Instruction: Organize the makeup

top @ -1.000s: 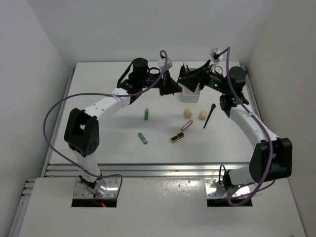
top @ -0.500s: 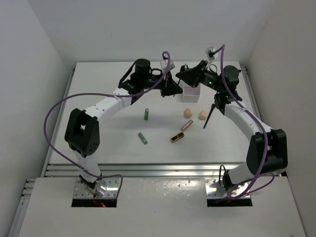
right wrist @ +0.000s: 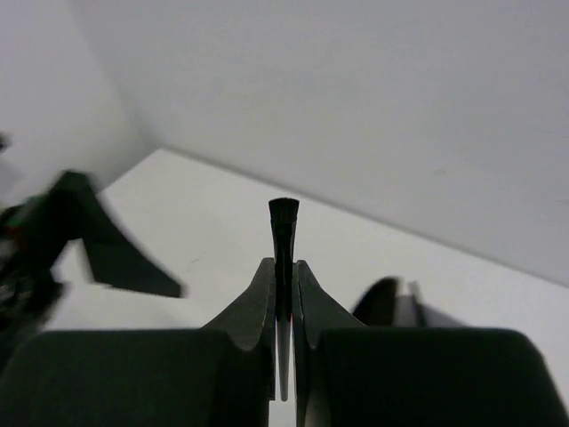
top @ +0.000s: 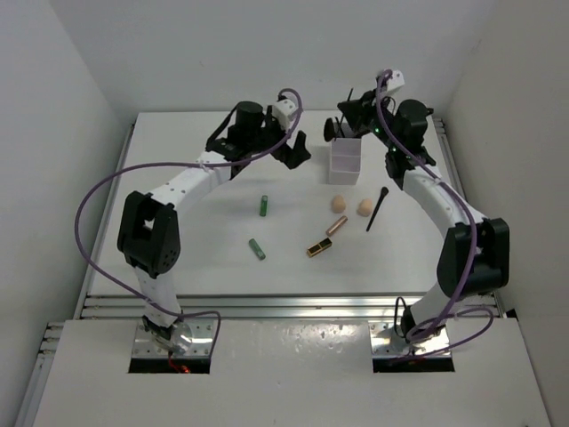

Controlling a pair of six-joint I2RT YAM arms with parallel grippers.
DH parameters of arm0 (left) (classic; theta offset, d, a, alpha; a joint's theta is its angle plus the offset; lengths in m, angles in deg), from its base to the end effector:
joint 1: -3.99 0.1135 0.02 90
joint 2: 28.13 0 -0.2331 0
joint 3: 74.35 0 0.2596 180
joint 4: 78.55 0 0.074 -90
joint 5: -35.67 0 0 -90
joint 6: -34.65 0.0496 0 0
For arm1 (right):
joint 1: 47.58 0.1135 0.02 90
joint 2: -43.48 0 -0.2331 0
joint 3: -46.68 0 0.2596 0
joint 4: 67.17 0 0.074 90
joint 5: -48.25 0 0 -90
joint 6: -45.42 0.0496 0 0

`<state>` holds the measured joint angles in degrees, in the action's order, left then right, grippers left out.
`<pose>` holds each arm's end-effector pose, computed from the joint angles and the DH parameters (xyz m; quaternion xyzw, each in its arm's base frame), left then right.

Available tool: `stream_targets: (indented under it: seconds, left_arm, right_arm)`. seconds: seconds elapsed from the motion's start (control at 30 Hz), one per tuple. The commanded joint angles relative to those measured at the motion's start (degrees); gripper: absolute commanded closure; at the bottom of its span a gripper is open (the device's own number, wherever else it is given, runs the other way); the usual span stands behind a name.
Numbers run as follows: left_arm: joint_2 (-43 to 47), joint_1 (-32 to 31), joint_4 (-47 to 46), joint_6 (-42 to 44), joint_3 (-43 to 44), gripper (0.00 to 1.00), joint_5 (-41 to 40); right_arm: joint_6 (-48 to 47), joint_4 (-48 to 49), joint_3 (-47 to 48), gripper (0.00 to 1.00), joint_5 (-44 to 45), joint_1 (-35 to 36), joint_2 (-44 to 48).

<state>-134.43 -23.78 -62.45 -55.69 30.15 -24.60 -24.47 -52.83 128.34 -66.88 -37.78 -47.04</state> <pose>0.3923 -0.2344 0.2931 0.3319 0.7234 -0.3393 0.5014 0.3876 0.0883 0.3180 -0.1014 0.6682 0.3278 0.6602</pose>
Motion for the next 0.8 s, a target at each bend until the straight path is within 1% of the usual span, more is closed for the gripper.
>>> stream_targets:
  seconds: [0.0, 0.03, 0.07, 0.17, 0.3, 0.4, 0.43, 0.5, 0.63, 0.67, 0.77]
  left_arm:
    - [1.44, 3.59, 2.44, 6.30, -0.24, 0.01, -14.34]
    - [1.97, 3.60, 2.44, 8.84, -1.21, 0.01, -15.31]
    - [2.58, 4.30, 2.44, 9.82, -3.40, 0.01, -17.06]
    - [4.43, 5.35, 3.06, 11.85, -6.66, 0.01, -18.39]
    - [4.44, 6.41, 5.07, 12.47, -7.28, 0.01, -20.33]
    - [4.44, 6.94, 5.78, 11.94, -7.28, 0.01, -20.95]
    - [4.96, 6.94, 6.57, 11.94, -7.28, 0.01, -20.95]
    - [4.96, 7.47, 7.45, 12.46, -7.81, 0.01, -21.74]
    - [6.37, 7.99, 7.98, 12.47, -9.83, 0.01, -22.88]
    - [6.37, 7.99, 7.98, 12.47, -9.83, 0.01, -22.88]
    - [6.90, 8.61, 7.98, 12.47, -10.54, 0.01, -22.88]
  right_arm:
    - [-10.97, -0.28, 6.58, 1.00, 14.65, -1.54, -5.36]
    - [-12.11, -0.11, 9.46, 1.00, 15.36, -1.63, -6.41]
    - [-12.30, 0.16, 10.27, 1.00, 16.93, -1.98, -9.03]
    - [-12.12, 1.65, 13.44, 1.00, 16.86, -3.03, -14.67]
    - [-12.65, 4.98, 15.81, 1.00, 18.88, -3.30, -21.95]
    - [-13.17, 8.41, 16.96, 1.00, 19.58, -3.39, -25.65]
    - [-13.61, 11.64, 17.05, 1.00, 20.02, -3.73, -27.24]
    - [-13.36, 13.25, 17.58, 1.00, 20.47, -3.65, -29.44]
    - [-11.25, 15.44, 17.58, 1.00, 19.94, -3.83, -30.94]
    - [-9.42, 16.49, 17.32, 1.00, 19.16, -3.65, -31.21]
    - [-6.69, 19.13, 15.56, 1.00, 18.45, -3.74, -29.90]
